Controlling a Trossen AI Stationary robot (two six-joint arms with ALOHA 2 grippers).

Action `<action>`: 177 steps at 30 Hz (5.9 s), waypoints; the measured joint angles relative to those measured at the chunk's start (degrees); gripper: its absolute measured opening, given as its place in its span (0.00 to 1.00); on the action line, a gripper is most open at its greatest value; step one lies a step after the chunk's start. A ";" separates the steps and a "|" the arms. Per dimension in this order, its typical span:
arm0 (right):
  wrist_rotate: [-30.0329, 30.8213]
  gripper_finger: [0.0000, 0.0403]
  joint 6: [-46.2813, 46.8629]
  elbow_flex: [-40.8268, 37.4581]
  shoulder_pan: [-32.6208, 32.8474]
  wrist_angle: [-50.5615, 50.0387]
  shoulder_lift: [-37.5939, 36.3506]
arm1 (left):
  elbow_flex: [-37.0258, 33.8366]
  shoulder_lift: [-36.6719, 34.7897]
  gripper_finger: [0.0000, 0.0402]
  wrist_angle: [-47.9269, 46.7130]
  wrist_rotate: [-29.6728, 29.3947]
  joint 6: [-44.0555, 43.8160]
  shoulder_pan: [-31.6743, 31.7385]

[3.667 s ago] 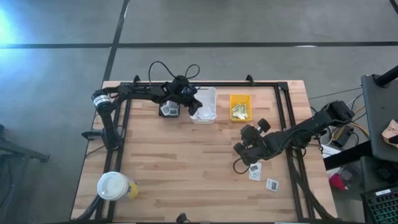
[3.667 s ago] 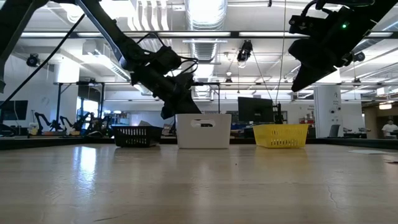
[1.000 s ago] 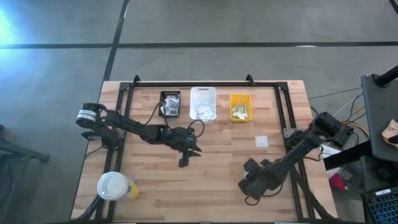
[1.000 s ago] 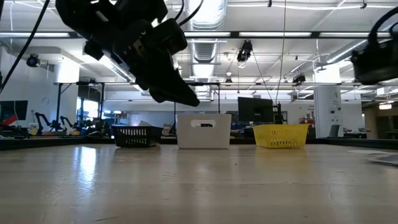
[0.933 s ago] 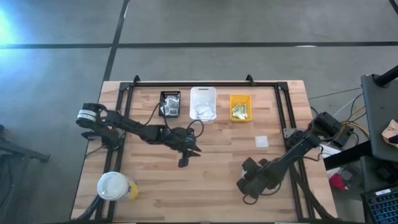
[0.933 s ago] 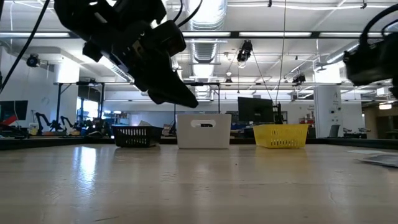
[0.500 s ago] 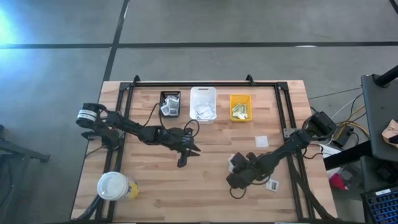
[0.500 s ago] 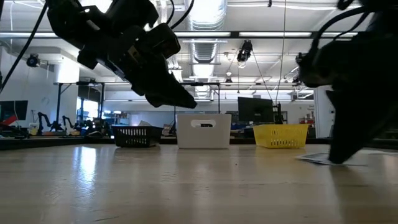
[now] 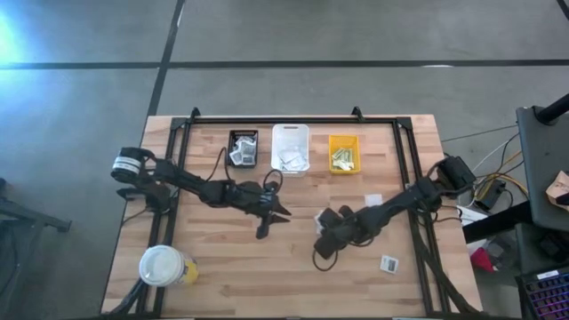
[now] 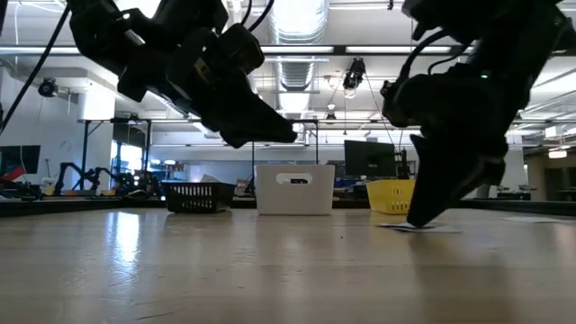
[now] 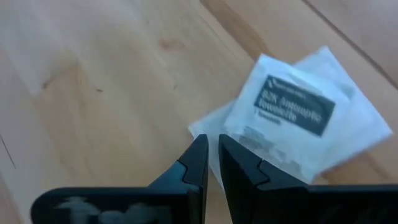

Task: Pick & Place First Aid Supplies
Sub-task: Put the towelette pack into the black basket

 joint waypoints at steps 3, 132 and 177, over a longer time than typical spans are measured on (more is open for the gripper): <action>-0.69 0.09 -2.36 -0.04 -0.83 1.44 0.00 | 0.24 2.37 0.23 3.32 0.02 -0.01 0.00; 16.74 0.34 -74.44 5.46 9.35 -1.94 4.53 | 22.58 23.63 0.00 -25.54 2.60 -22.67 -0.88; 25.86 0.24 -84.72 13.88 8.44 -0.90 14.82 | 22.53 23.83 0.00 -17.43 8.45 -26.31 -0.81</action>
